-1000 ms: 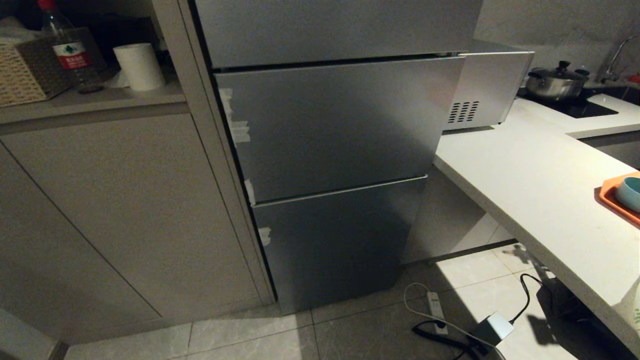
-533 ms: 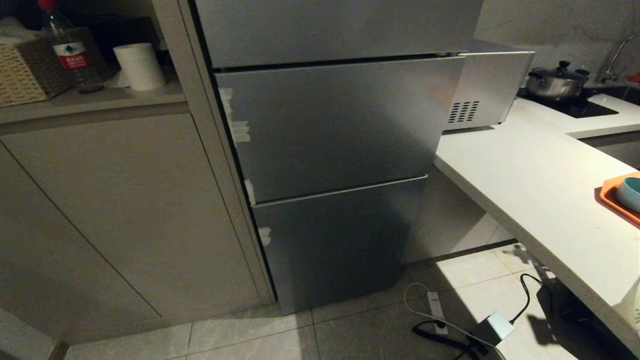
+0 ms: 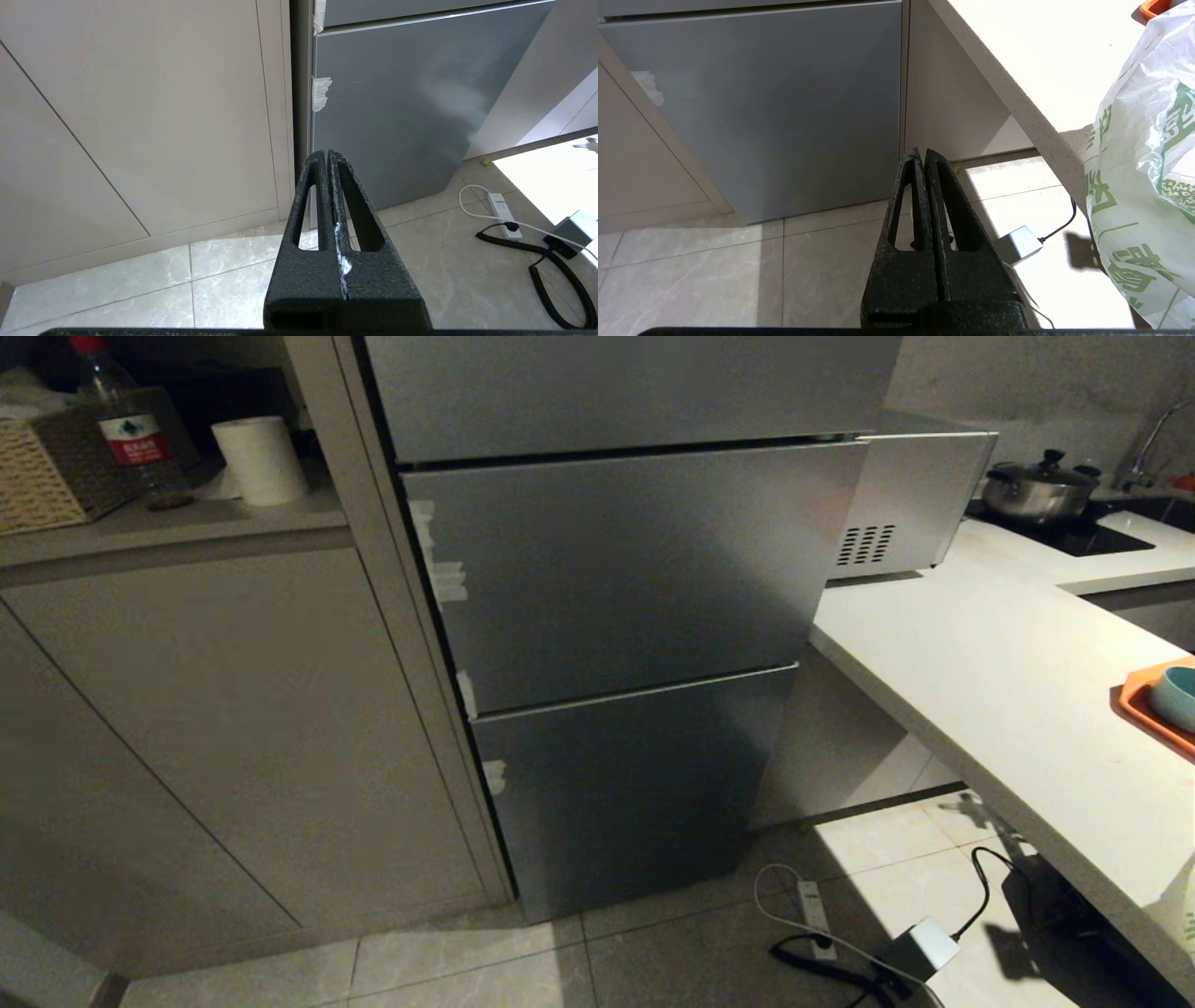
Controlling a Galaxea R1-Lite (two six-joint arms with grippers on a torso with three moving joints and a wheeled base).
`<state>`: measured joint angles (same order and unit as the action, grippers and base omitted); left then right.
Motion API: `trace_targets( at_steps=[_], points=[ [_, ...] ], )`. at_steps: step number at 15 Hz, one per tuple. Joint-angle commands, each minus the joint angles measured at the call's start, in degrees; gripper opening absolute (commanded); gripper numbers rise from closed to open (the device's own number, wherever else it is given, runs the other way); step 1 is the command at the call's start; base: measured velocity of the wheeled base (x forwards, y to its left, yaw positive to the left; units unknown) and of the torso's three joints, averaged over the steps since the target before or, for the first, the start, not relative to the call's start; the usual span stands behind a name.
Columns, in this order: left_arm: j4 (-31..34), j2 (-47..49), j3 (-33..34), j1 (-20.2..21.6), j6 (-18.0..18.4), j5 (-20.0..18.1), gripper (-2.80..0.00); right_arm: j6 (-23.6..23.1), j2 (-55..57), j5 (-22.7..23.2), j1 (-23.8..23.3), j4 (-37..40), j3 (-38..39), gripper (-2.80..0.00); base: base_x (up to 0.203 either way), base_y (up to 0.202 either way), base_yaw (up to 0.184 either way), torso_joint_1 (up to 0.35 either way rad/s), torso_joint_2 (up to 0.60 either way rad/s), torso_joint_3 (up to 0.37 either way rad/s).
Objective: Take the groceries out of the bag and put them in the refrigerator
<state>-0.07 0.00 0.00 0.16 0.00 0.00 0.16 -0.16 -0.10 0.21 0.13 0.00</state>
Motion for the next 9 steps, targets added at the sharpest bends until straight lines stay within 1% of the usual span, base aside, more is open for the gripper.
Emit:
trace_targets(
  at_steps=[1,9],
  points=[
    [0.0,0.1,0.0,0.0,0.0,0.0,-2.80,0.0,0.2,0.0,0.1,0.0,0.0,-2.80,0.000,0.000,0.000,0.000,0.00,0.000],
    [0.0,0.1,0.0,0.0,0.0,0.0,-2.80,0.1,0.2,0.0,0.0,0.0,0.0,-2.80,0.000,0.000,0.000,0.000,0.00,0.000]
  ],
)
